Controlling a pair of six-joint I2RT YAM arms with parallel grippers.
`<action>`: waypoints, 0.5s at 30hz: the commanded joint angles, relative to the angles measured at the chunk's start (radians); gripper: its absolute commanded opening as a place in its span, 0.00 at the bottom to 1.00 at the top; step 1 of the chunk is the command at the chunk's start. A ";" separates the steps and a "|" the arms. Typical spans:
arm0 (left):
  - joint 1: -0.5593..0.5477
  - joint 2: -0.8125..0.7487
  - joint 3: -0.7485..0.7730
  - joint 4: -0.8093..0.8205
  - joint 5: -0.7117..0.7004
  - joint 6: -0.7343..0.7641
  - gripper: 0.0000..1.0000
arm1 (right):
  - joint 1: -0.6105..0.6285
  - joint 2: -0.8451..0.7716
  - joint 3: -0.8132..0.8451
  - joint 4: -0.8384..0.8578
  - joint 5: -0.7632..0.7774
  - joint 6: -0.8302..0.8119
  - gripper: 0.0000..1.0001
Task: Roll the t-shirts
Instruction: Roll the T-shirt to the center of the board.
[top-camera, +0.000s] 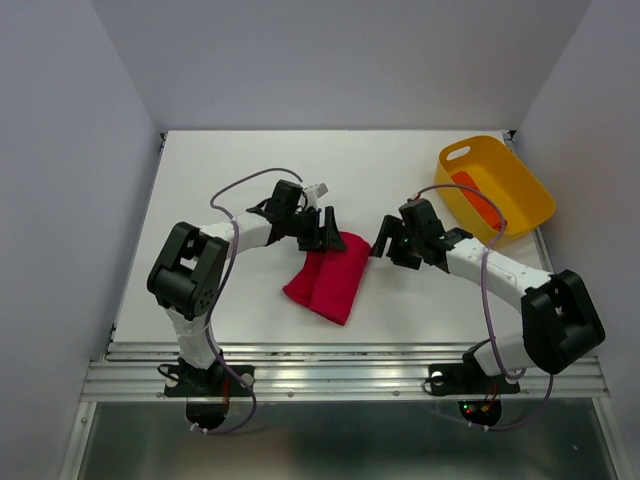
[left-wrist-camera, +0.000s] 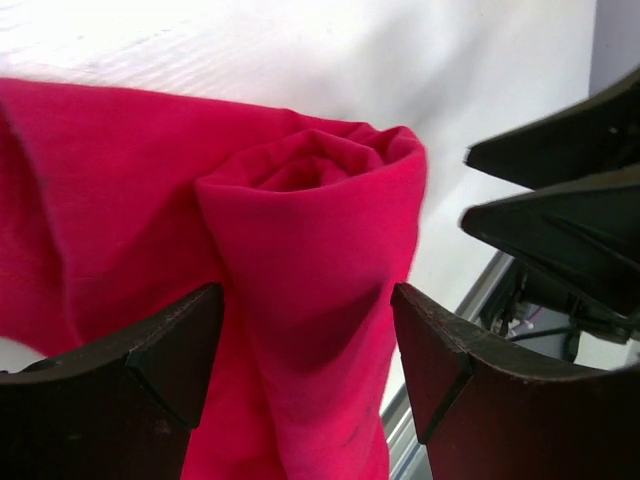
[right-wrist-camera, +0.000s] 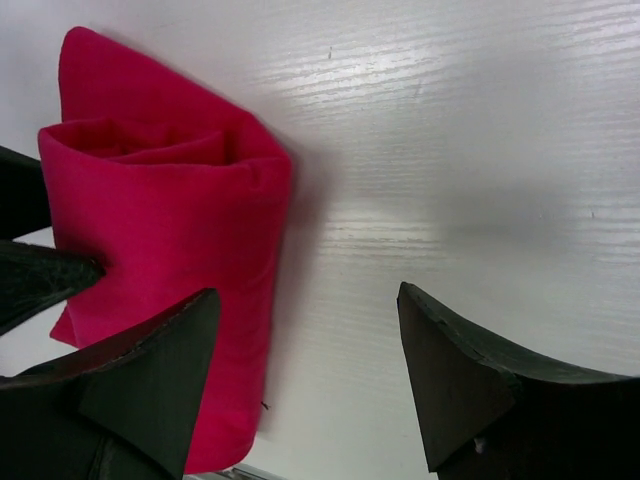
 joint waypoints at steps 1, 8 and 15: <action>-0.026 -0.002 0.058 0.028 0.089 0.013 0.76 | -0.006 0.024 -0.015 0.084 -0.042 0.029 0.76; -0.060 0.041 0.071 0.036 0.109 -0.001 0.68 | -0.006 0.049 -0.019 0.097 -0.027 0.050 0.62; -0.084 0.062 0.082 0.054 0.118 -0.032 0.63 | -0.006 0.075 -0.021 0.129 -0.058 0.065 0.59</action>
